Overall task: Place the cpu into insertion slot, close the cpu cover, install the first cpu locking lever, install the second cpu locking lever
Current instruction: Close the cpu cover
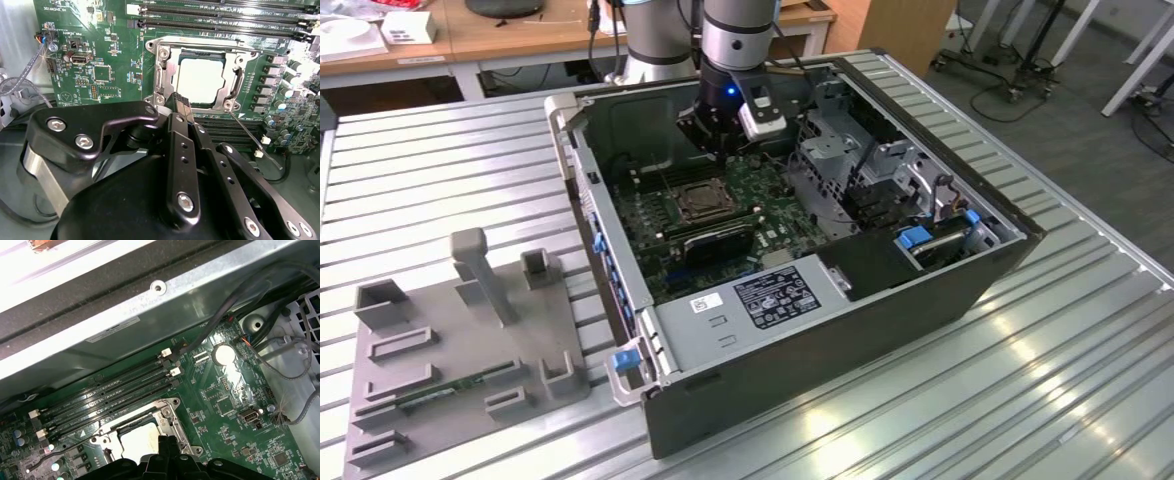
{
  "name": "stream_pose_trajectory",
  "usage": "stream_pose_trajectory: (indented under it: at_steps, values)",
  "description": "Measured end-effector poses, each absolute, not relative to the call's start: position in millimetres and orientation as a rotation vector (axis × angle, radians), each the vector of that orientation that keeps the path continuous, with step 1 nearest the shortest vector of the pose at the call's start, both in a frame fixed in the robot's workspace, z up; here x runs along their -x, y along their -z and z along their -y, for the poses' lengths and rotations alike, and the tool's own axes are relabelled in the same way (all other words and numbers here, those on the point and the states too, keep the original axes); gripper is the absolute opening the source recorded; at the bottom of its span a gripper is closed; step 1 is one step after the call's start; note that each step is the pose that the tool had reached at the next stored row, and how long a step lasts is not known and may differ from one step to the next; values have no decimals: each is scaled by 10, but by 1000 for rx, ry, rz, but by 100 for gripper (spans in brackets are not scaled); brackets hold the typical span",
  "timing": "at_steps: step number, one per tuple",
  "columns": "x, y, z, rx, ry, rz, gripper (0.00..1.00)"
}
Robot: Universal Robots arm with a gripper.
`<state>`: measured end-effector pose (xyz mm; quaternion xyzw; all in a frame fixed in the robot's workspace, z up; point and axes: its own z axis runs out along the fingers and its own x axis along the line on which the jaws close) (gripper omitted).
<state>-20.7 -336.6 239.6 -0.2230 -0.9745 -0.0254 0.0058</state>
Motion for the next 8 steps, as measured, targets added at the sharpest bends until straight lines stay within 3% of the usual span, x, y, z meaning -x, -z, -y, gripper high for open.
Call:
stream_pose_trajectory:
  at_steps: [8]
  values:
    - [207,-2396,3366,637,79,3063,11]
